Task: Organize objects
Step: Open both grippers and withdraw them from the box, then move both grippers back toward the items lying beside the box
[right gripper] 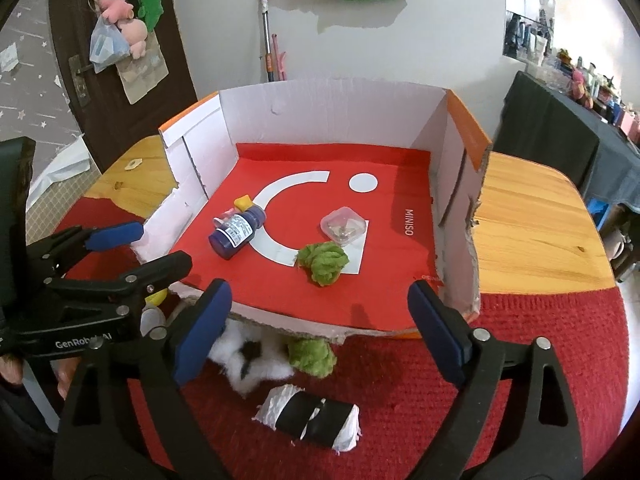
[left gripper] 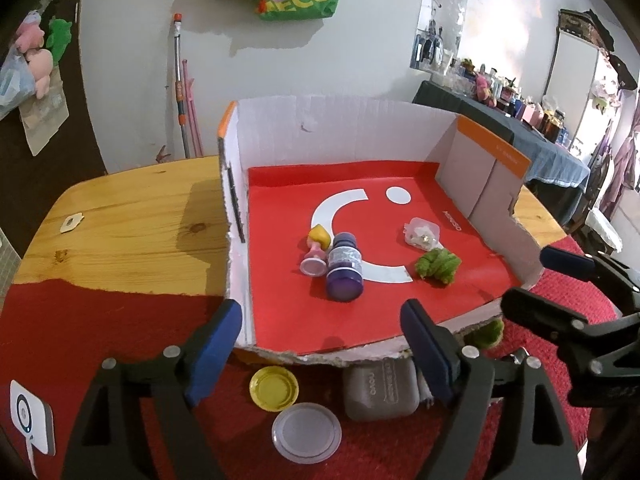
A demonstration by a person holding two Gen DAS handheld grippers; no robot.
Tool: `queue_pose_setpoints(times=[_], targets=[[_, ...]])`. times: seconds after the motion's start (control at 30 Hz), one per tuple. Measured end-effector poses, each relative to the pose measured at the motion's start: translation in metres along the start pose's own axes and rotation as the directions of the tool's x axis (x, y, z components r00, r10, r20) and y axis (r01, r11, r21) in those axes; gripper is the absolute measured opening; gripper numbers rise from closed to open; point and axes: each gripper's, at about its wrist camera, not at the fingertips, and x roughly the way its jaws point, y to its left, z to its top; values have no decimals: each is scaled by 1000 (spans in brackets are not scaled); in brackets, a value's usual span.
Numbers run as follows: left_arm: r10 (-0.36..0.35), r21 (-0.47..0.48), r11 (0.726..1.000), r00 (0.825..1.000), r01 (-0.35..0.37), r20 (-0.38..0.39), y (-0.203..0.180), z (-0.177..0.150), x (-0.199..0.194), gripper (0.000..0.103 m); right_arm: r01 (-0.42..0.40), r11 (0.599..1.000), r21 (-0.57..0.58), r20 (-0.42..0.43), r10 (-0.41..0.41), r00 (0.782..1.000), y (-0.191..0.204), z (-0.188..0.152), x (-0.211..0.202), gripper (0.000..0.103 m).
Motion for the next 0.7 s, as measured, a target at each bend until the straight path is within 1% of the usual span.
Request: queue_pose_setpoints(times=[0.1,0.2,0.47,0.7], targets=[[3,-9,1000,1000,-3,6,3,-2,-5,85,8,1000,1,7,-8,1000,1,-2,-6,93],[7,-15,1000,1000,-7,11,4,-4,-10,88,10,1000,-2,9,-10,1000,3,-5,-11,97],[25,-5,1000,999,-25,35,3,-12,-22,97,20,1000,-5,14,-20,1000,8,-13,-20,97],[25,4,1000,999,-25,41,1,-20,-30,99,22,1000,-3,19,-22,1000,11,-21,-27,98]])
